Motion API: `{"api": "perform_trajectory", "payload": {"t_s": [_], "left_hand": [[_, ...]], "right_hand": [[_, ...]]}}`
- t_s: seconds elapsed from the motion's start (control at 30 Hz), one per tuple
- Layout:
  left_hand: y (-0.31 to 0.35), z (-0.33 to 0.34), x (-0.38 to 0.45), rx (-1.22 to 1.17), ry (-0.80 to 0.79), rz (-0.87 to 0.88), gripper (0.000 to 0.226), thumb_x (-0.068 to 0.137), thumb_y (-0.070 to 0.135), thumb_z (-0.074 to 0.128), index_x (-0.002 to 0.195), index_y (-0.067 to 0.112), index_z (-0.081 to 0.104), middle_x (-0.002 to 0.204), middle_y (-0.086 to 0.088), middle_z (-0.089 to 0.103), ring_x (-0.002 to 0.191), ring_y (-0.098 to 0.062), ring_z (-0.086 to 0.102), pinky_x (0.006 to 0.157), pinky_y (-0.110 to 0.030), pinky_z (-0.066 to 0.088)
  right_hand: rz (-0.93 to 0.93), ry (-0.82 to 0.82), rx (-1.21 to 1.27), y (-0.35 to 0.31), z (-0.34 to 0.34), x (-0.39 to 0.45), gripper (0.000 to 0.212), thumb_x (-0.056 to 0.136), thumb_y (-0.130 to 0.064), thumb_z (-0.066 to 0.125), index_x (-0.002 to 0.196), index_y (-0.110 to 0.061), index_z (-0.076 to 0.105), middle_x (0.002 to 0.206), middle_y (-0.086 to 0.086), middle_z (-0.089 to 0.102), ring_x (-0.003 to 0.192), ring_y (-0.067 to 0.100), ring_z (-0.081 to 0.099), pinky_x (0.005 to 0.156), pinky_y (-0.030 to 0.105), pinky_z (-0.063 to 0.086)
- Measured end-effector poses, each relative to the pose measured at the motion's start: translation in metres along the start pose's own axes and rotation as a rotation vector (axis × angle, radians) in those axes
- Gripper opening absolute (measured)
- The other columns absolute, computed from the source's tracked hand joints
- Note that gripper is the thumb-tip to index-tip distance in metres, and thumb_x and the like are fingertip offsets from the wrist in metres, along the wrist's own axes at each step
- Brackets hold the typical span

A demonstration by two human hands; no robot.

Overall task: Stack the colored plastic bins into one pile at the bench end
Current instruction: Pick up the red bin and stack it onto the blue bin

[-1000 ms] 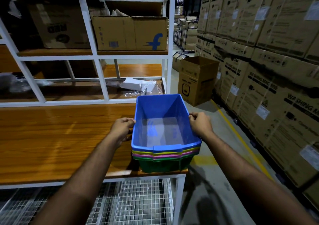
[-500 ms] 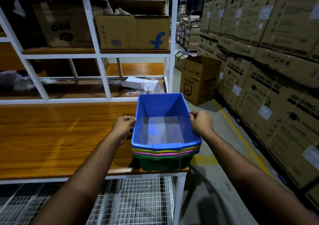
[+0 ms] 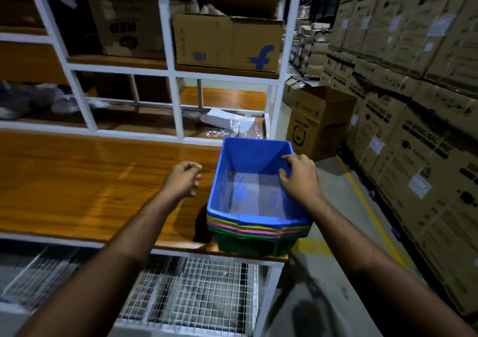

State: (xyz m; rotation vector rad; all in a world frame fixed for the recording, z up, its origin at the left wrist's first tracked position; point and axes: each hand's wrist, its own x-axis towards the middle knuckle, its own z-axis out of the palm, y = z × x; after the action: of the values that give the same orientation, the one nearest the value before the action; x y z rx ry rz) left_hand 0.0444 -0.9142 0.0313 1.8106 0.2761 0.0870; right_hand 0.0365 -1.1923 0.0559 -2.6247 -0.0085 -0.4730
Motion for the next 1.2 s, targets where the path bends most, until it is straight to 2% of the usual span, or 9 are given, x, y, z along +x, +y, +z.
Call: {"api": "perform_trajectory", "payload": {"t_s": [0.07, 0.17, 0.27, 0.47, 0.57, 0.63, 0.77, 1.07, 1.2], "left_hand": [[-0.003, -0.022, 0.000, 0.075, 0.038, 0.093, 0.017, 0.095, 0.029, 0.052, 0.107, 0.021, 0.061, 0.096, -0.006, 0.067, 0.076, -0.020, 0.058, 0.060, -0.030, 0.047], [-0.012, -0.068, -0.007, 0.304, 0.126, 0.230, 0.029, 0.094, 0.032, 0.055, 0.118, 0.017, 0.062, 0.104, -0.002, 0.067, 0.094, -0.020, 0.060, 0.080, -0.035, 0.049], [-0.034, -0.125, -0.012, 0.436, 0.140, 0.285, 0.034, 0.095, 0.033, 0.053, 0.126, 0.018, 0.057, 0.115, -0.003, 0.065, 0.106, -0.020, 0.060, 0.087, -0.035, 0.048], [-0.096, -0.272, -0.001, 0.754, 0.202, 0.184, 0.045, 0.097, 0.043, 0.045, 0.137, 0.025, 0.041, 0.136, -0.006, 0.054, 0.129, -0.024, 0.042, 0.100, -0.041, 0.041], [-0.129, -0.352, 0.005, 0.910, 0.216, 0.112, 0.052, 0.097, 0.046, 0.042, 0.144, 0.027, 0.032, 0.142, -0.006, 0.047, 0.134, -0.024, 0.037, 0.103, -0.043, 0.036], [-0.147, -0.409, 0.010, 0.986, 0.205, 0.090, 0.056, 0.097, 0.047, 0.040, 0.147, 0.028, 0.026, 0.152, -0.003, 0.036, 0.142, -0.022, 0.027, 0.110, -0.046, 0.028], [-0.175, -0.512, 0.021, 1.118, 0.206, 0.056, 0.064, 0.097, 0.050, 0.037, 0.153, 0.030, 0.012, 0.163, 0.003, 0.014, 0.149, -0.019, 0.010, 0.115, -0.047, 0.016], [-0.227, -0.686, 0.078, 1.193, 0.292, 0.007, 0.070, 0.097, 0.053, 0.033, 0.154, 0.024, 0.007, 0.163, 0.003, 0.010, 0.150, -0.017, 0.006, 0.116, -0.045, 0.017], [-0.254, -0.765, 0.129, 1.223, 0.270, -0.010, 0.070, 0.097, 0.055, 0.031, 0.154, 0.024, 0.006, 0.163, 0.002, 0.008, 0.149, -0.017, 0.005, 0.116, -0.045, 0.016]], "right_hand": [[-0.139, -0.084, -0.030, -0.022, 0.009, 0.008, 0.046, 0.089, -0.030, 0.057, 0.132, -0.017, 0.055, 0.119, 0.010, 0.056, 0.116, 0.029, 0.051, 0.097, 0.045, 0.047], [-0.308, -0.178, -0.052, -0.069, 0.030, 0.013, 0.047, 0.092, -0.035, 0.054, 0.135, -0.016, 0.052, 0.122, 0.011, 0.055, 0.118, 0.030, 0.048, 0.096, 0.046, 0.046], [-0.425, -0.215, -0.048, -0.125, 0.060, 0.012, 0.044, 0.094, -0.038, 0.051, 0.131, -0.015, 0.053, 0.122, 0.012, 0.056, 0.117, 0.030, 0.048, 0.095, 0.046, 0.047], [-0.617, -0.321, -0.158, -0.273, 0.151, 0.014, 0.051, 0.095, -0.048, 0.043, 0.136, -0.018, 0.047, 0.136, 0.007, 0.050, 0.125, 0.028, 0.043, 0.101, 0.044, 0.044], [-0.633, -0.381, -0.176, -0.352, 0.205, 0.003, 0.058, 0.095, -0.053, 0.039, 0.143, -0.021, 0.038, 0.149, 0.005, 0.039, 0.136, 0.026, 0.033, 0.108, 0.047, 0.038], [-0.628, -0.410, -0.163, -0.406, 0.240, -0.007, 0.060, 0.095, -0.055, 0.038, 0.146, -0.023, 0.034, 0.157, 0.005, 0.029, 0.144, 0.025, 0.024, 0.112, 0.050, 0.032], [-0.640, -0.471, -0.140, -0.500, 0.298, -0.021, 0.062, 0.096, -0.055, 0.035, 0.149, -0.023, 0.028, 0.161, 0.005, 0.022, 0.148, 0.026, 0.015, 0.116, 0.050, 0.023], [-0.656, -0.548, -0.090, -0.666, 0.417, -0.018, 0.068, 0.096, -0.056, 0.036, 0.152, -0.021, 0.020, 0.162, 0.006, 0.018, 0.149, 0.026, 0.014, 0.117, 0.052, 0.024], [-0.647, -0.582, -0.082, -0.748, 0.488, -0.001, 0.069, 0.096, -0.055, 0.036, 0.154, -0.024, 0.015, 0.164, 0.005, 0.011, 0.150, 0.026, 0.007, 0.119, 0.052, 0.016]]}}
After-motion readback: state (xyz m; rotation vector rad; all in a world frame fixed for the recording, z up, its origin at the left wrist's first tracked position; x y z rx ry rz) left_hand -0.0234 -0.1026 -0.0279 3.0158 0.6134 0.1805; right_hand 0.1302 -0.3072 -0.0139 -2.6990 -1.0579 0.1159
